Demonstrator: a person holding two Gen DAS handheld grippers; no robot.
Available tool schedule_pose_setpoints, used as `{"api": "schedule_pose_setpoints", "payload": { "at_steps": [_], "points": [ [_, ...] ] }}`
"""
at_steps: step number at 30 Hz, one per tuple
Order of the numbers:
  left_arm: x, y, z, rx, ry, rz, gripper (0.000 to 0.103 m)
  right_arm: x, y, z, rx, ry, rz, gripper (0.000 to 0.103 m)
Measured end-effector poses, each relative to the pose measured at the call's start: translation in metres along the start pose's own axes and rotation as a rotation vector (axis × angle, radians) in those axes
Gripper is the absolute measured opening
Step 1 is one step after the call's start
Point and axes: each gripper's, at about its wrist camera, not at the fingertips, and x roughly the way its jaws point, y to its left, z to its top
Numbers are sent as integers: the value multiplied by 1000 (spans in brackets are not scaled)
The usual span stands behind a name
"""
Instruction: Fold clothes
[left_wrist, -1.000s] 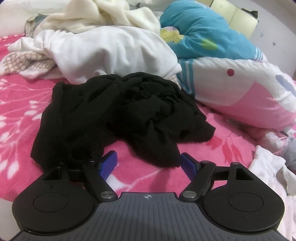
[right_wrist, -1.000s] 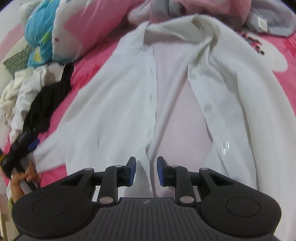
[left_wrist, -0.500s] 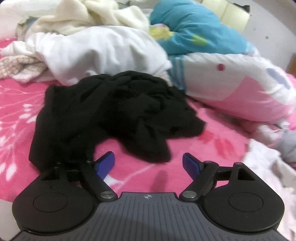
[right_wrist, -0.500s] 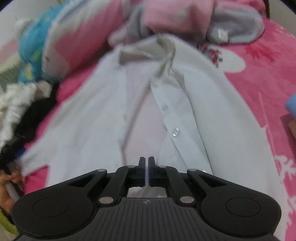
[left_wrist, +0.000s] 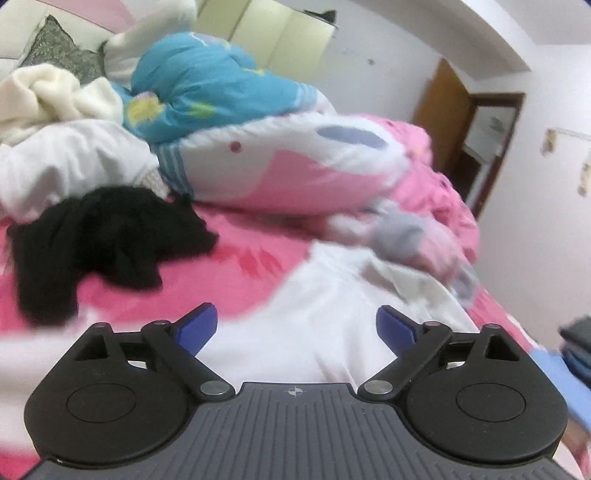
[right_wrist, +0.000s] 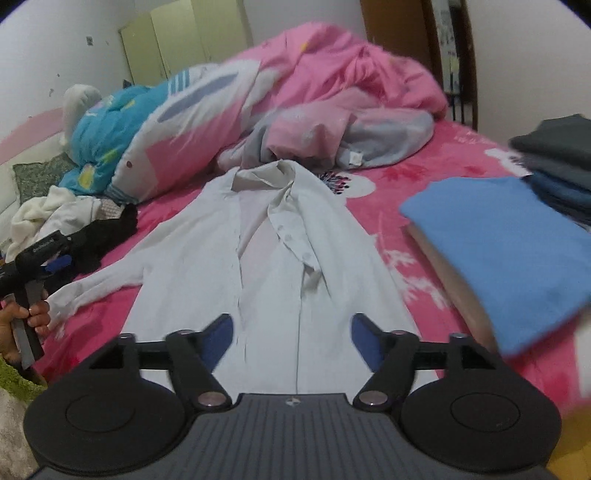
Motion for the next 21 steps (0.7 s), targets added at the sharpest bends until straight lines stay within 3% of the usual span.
{"api": "schedule_pose_setpoints", "payload": {
  "at_steps": [3, 6, 10, 19, 21],
  "points": [
    [-33, -6, -32, -44, 64, -26, 95, -18, -1, -19, 24, -39, 49, 98],
    [-63, -19, -55, -34, 122, -41, 95, -18, -1, -30, 31, -52, 131, 97],
    [-92, -35, -76, 4, 148, -36, 95, 4, 7, -39, -8, -8, 169, 71],
    [-125, -61, -126, 89, 225, 21, 89, 53, 12, -72, -60, 130, 189, 35],
    [-128, -64, -133, 89, 237, 23, 84, 57, 11, -76, -78, 146, 175, 21]
  ]
}}
